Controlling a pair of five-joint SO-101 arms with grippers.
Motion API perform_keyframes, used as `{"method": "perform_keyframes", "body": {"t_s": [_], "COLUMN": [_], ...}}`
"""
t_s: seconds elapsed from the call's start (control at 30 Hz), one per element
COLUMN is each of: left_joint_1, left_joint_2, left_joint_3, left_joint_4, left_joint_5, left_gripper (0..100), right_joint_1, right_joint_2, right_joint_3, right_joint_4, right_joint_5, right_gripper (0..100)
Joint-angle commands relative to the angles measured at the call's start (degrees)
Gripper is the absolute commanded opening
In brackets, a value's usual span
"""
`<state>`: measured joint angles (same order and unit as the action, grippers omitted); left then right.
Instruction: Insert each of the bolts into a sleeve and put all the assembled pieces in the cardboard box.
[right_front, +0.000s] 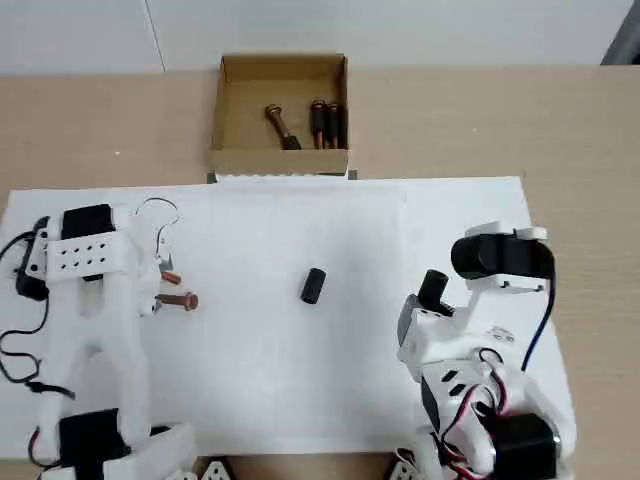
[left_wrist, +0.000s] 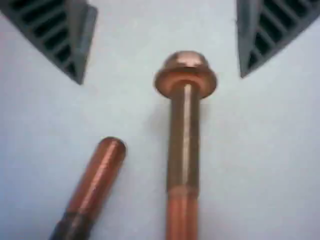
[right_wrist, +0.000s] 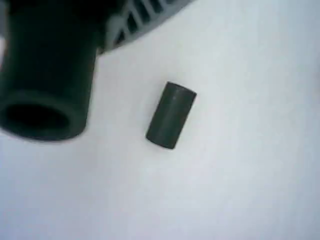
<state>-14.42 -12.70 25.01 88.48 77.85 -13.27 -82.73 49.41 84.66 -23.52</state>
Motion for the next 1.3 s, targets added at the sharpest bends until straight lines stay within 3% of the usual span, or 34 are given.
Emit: {"method": "perform_keyframes", "body": {"t_s": [0.0,0.13,0.37,0.77,0.97,1.27], "left_joint_1": [0.09,0.0,-0.18,-0.09,0.0,-0.09], "left_joint_2": [-2.64,-2.64,-2.29,-2.2,-2.2,-2.29], "left_joint_3": [-0.22,-0.48,-1.19,-8.04,-7.69,-7.78], "left_joint_4": [0.62,2.37,5.01,7.56,10.29,10.55], "left_joint_5": [-4.48,-15.3,-42.9,-74.55,-102.59,-133.36], "left_gripper": [20,20,20,20,20,13], "right_joint_1": [0.04,0.13,0.13,0.13,0.04,0.04], "right_joint_2": [-0.4,-0.4,-0.4,-0.4,-0.4,-0.4], "right_joint_3": [-0.26,-0.26,-0.26,-0.26,-0.26,-0.26], "right_joint_4": [-1.45,-1.45,-1.45,-1.36,-1.19,-1.36], "right_joint_5": [0.53,0.53,0.62,0.62,0.62,3.16], "right_gripper": [0.2,0.2,0.2,0.2,0.2,0.2]}}
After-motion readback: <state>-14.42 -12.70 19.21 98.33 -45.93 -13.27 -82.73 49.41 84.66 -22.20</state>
